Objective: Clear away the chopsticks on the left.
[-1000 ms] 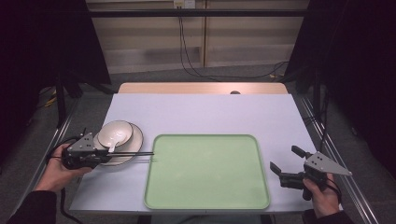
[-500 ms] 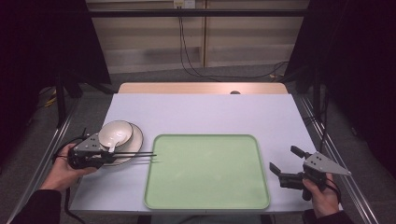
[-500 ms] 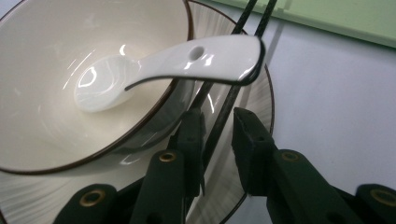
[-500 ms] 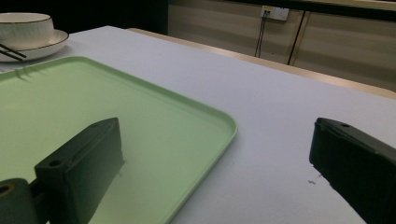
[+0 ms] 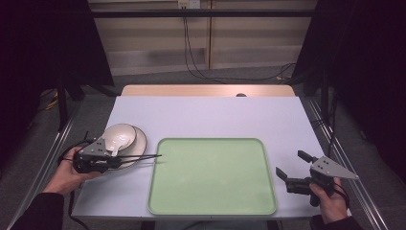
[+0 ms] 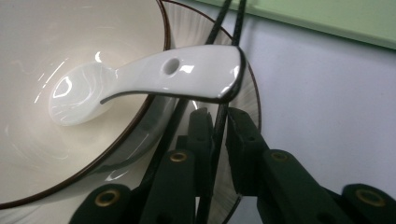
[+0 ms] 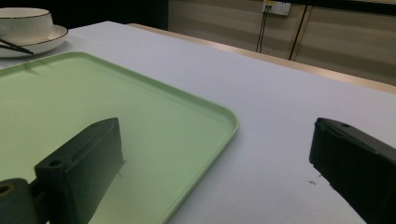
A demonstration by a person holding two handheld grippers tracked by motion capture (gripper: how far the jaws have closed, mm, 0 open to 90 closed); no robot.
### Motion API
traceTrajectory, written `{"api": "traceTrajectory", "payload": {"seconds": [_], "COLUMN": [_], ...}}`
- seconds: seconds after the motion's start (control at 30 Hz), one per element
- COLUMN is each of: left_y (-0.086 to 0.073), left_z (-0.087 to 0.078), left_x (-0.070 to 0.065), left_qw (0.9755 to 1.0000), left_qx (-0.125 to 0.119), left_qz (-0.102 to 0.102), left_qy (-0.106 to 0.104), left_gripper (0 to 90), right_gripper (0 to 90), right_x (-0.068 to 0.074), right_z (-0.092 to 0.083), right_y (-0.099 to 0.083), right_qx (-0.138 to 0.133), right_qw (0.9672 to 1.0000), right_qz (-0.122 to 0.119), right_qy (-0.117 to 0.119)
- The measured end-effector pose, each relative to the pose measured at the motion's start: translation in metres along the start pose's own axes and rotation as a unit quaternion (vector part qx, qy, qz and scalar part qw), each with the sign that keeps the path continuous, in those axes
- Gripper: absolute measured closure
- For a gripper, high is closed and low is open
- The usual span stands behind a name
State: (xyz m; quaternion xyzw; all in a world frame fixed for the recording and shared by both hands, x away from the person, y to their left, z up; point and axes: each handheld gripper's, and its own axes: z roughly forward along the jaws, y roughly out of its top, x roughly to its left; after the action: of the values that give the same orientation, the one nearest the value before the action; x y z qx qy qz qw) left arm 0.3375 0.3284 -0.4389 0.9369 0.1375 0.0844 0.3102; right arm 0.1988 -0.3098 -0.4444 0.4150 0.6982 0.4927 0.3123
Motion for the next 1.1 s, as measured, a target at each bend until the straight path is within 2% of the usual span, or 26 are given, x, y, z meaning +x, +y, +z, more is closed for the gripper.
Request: {"api": "traceTrajectory", "payload": {"seconds": [0.03,0.17,0.4,0.43,0.5,0.53,0.7,0.77,0.87,0.93,0.97,1.07,1.1], "left_y": [0.000,0.000,0.003,0.003,0.004,0.005,0.011,0.013,0.016,0.017,0.017,0.020,0.020], "left_z": [0.000,-0.001,-0.003,-0.002,-0.004,-0.005,-0.010,-0.012,-0.016,-0.018,-0.019,-0.021,-0.022], "left_x": [0.000,-0.001,-0.001,-0.001,-0.002,-0.003,-0.008,-0.010,-0.014,-0.017,-0.019,-0.028,-0.030], "left_qw": [1.0000,0.9999,0.9992,0.9986,0.9986,0.9978,0.9971,0.9966,0.9941,0.9926,0.9925,0.9895,0.9893], "left_qx": [-0.004,-0.002,-0.014,-0.025,-0.025,-0.029,-0.037,-0.038,-0.053,-0.055,-0.054,-0.058,-0.055], "left_qz": [-0.002,-0.013,-0.035,-0.045,-0.045,-0.056,-0.065,-0.070,-0.094,-0.107,-0.109,-0.132,-0.135], "left_qy": [0.003,-0.005,-0.015,-0.017,-0.013,-0.019,-0.016,-0.021,-0.012,-0.016,-0.010,-0.011,-0.009], "left_gripper": [83.2,85.2,86.0,86.0,86.0,86.0,86.0,86.0,86.0,86.1,86.0,86.0,86.0], "right_gripper": [2.1,2.1,2.1,2.1,2.1,2.1,2.1,2.1,2.1,2.1,2.1,2.1,2.1], "right_x": [0.000,0.000,0.000,0.000,0.000,0.000,0.000,0.000,0.000,0.000,0.000,0.000,0.000], "right_z": [0.000,0.000,0.000,0.000,0.000,0.000,0.000,0.000,-0.001,-0.001,-0.001,0.000,0.000], "right_y": [0.000,0.000,0.000,0.000,0.000,0.000,0.000,0.001,0.001,0.001,0.001,0.001,0.001], "right_qx": [0.000,0.000,-0.001,-0.001,0.000,-0.002,-0.003,-0.003,-0.004,-0.004,-0.004,-0.006,-0.006], "right_qw": [1.0000,1.0000,1.0000,1.0000,1.0000,1.0000,0.9999,0.9999,0.9999,0.9999,0.9999,0.9999,0.9999], "right_qz": [0.000,0.001,0.002,0.003,0.004,0.003,0.003,0.003,0.002,0.003,0.004,0.003,0.004], "right_qy": [0.000,0.001,0.004,0.003,0.005,0.007,0.010,0.010,0.011,0.010,0.009,0.010,0.010]}}
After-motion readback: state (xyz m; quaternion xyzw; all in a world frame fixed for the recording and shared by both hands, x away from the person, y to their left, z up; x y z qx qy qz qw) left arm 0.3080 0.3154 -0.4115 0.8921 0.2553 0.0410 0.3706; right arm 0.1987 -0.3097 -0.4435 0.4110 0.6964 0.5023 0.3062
